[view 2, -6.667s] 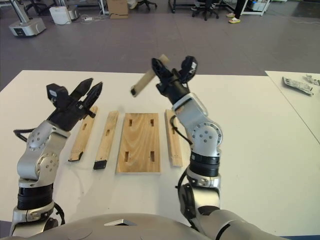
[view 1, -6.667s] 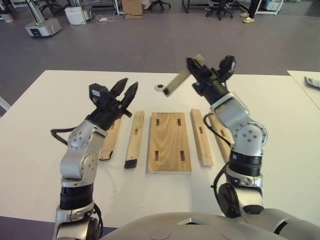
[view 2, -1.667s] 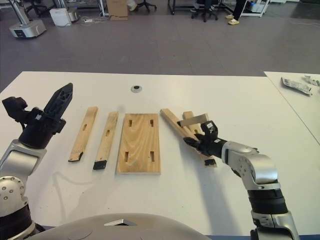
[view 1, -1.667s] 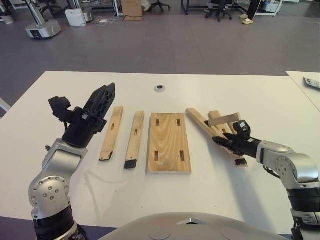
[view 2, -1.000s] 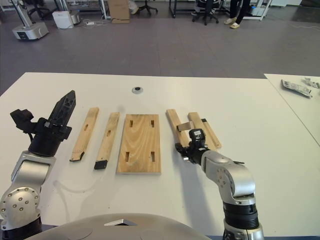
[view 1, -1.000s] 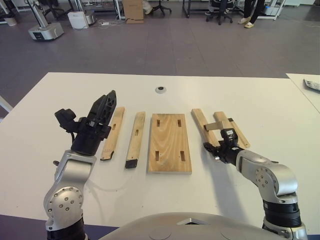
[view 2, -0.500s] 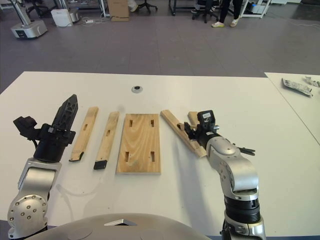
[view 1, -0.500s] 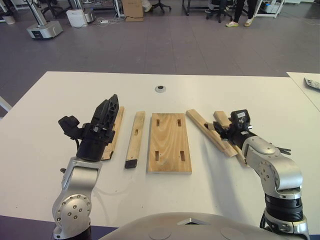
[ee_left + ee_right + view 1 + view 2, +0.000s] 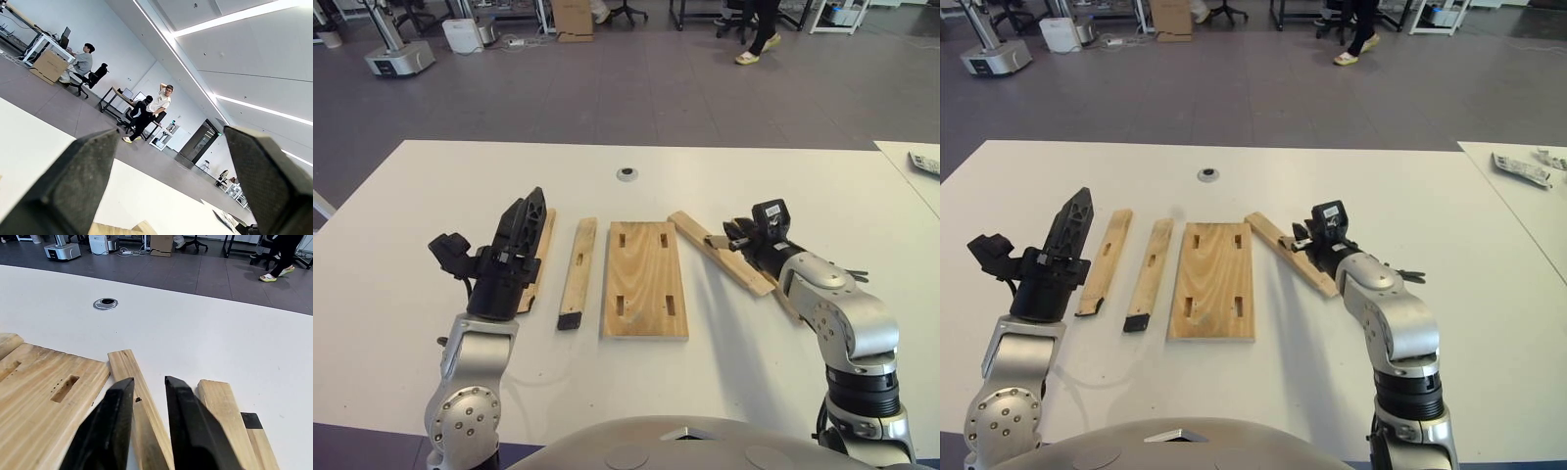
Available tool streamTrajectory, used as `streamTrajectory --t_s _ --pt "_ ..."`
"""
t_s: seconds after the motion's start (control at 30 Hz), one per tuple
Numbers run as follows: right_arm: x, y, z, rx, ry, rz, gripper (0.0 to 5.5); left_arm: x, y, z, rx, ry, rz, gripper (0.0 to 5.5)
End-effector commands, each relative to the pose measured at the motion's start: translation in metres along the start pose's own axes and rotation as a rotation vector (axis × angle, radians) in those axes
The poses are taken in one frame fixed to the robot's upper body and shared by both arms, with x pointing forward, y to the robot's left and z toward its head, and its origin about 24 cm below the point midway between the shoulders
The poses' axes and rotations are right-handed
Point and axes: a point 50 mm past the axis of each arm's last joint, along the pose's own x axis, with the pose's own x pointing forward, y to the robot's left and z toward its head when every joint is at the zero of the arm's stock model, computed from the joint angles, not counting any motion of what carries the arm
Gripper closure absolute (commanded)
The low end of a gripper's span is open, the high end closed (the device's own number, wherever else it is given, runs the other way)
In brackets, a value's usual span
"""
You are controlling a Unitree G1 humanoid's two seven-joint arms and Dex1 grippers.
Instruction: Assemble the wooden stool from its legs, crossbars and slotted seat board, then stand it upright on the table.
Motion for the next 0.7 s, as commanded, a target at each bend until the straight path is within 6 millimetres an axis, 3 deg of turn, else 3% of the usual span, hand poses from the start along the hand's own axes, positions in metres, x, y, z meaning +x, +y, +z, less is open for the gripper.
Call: streamTrajectory --t_s 0.03,0.27,0.43,0.57,0.7 --pt "0.006 -0.001 0.014 -0.006 -0.044 0.013 5.06 0.0 0.001 -0.002 0.016 -0.002 0.021 1.59" --pt "0.018 0.003 0.039 0.088 -0.126 0.05 5.16 0.001 0.002 -0.003 0.011 -0.01 0.018 1.59" --pt "0.023 -0.015 0.065 0.22 -0.17 0.021 5.16 0.006 0.002 -0.004 0.025 0.0 0.002 1.59" --pt "0.022 -0.006 0.089 0.385 -0.196 0.273 5.17 0.031 0.002 0.009 0.155 0.05 -0.099 1.59" --pt "0.015 0.005 0.103 0.271 -0.111 0.559 5.17 0.064 -0.006 0.012 0.372 0.296 -0.368 1.59"
